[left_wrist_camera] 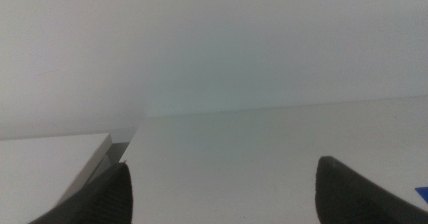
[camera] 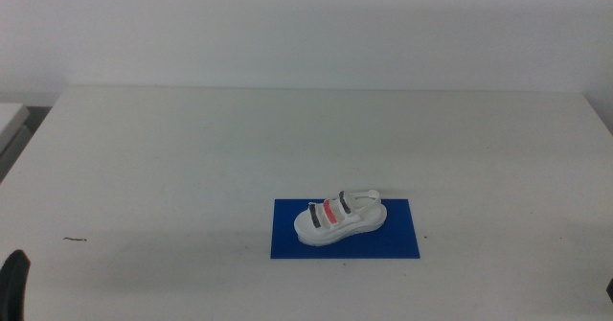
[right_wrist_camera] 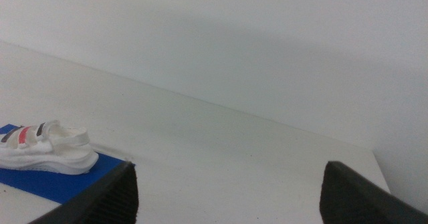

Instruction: Use one arm to grab the shoe from the table and place it on the mat.

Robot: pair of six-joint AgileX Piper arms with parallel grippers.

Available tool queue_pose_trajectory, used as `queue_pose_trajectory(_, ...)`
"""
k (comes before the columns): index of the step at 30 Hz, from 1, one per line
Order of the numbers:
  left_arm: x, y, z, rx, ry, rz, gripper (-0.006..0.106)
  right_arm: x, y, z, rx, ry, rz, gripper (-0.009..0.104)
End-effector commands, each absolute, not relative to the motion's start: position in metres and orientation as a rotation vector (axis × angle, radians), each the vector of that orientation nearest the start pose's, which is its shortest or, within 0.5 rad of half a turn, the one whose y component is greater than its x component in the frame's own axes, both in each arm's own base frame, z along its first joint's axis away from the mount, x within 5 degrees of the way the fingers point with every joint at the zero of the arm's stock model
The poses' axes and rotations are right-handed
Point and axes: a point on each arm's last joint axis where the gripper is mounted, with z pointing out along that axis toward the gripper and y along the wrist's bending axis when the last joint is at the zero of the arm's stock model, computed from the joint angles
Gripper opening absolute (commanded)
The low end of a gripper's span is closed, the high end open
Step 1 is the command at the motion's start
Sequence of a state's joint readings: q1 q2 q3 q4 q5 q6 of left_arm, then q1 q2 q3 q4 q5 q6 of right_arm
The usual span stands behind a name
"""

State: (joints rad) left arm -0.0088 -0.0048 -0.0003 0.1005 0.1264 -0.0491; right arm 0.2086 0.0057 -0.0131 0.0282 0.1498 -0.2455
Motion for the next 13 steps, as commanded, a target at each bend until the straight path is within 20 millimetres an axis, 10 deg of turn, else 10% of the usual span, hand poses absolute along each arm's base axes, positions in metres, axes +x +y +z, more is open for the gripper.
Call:
queue_pose_trajectory(1,0.0564,0.0005,0.2027,0.035,1.598,0.037,0.094,0.0551,0.0112,0.2018,-0.349,1.582,-0.028,0.092)
queue_pose_trajectory(13,0.0564,0.0005,0.2027,0.035,1.598,0.037,0.094,0.0551,0.0112,0.1985,-0.356,1.606,-0.029,0.092)
